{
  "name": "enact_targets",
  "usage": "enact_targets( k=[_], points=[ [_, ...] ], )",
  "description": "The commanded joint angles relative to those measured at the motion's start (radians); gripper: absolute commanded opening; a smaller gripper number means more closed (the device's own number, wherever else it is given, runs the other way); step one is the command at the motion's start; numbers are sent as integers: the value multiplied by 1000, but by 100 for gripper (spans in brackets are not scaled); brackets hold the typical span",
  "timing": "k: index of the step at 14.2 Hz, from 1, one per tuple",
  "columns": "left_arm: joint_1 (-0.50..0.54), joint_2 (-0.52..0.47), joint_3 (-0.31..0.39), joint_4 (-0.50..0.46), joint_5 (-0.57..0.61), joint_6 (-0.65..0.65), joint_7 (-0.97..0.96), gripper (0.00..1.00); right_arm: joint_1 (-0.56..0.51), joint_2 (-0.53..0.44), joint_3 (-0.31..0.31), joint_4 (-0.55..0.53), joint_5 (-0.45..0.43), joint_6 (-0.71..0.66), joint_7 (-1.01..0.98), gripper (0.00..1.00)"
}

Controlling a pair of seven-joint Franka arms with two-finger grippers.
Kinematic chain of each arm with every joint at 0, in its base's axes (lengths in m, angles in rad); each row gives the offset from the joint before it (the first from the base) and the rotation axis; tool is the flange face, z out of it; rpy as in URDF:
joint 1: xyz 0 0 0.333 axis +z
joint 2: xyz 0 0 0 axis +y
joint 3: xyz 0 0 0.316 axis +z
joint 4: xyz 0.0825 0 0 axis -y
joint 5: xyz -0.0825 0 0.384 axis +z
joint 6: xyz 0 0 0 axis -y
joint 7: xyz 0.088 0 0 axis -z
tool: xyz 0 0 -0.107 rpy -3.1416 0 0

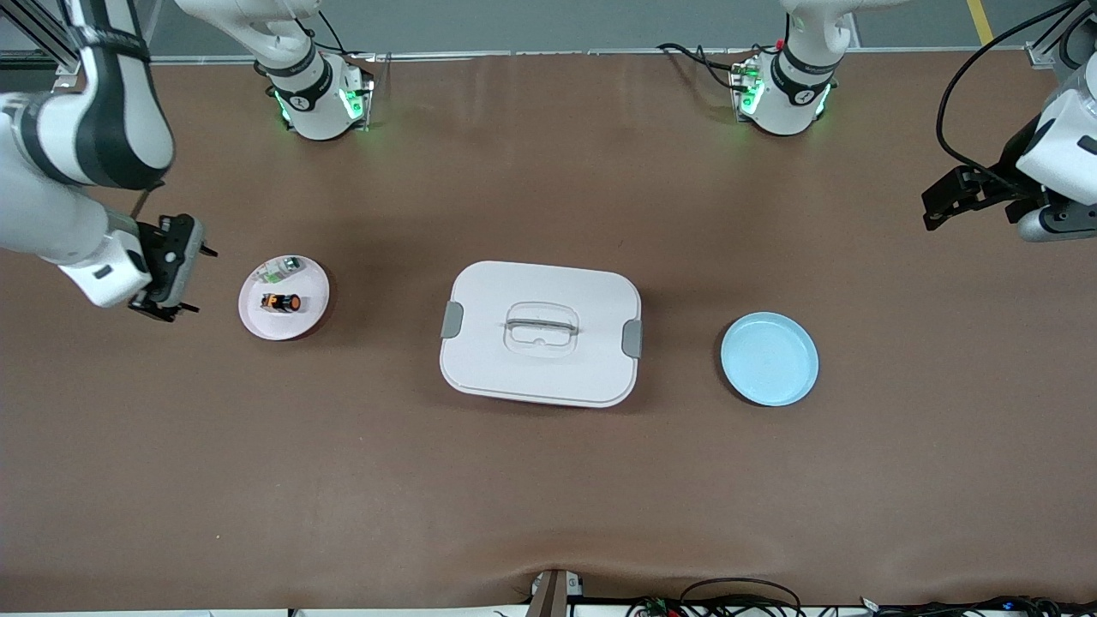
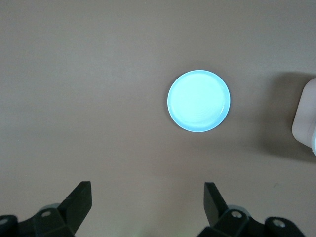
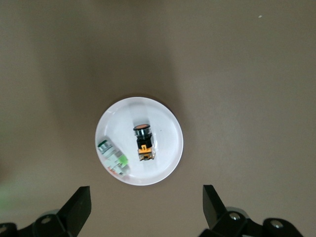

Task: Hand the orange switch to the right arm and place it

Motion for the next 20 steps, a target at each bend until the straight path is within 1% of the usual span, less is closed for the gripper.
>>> enact_targets(
  k=[1,2,5,8,9,11,15,18,20],
  points=[
    [-1,-18,2,-7,-22,3,11,100,-13,0,16,123,-19,-141,138,100],
    [-1,-18,1,-7,-22,3,11,100,-13,0,18,159,-29,-181,190,100],
    [-1,-18,2,-8,-23,3,15,100,9,-9,18,220,-96,-214,330,100],
    [-1,-17,2,-8,-23,3,15,100,15,2,16,332,-109,-219,445,100],
    [-1,-17,2,-8,-23,3,15,100,19,15,16,385,-127,-245,474,100],
    [-1,-17,2,-7,-23,3,15,100,4,55,13,468,-115,-311,579,100],
    [1,-15,2,-8,-23,3,17,100,15,54,13,522,-113,-316,891,100],
    [-1,-14,2,-7,-25,4,17,100,0,45,7,539,-84,-353,1117,100],
    [-3,-15,2,-7,-25,3,17,100,-4,37,8,542,-84,-376,1246,100]
  ],
)
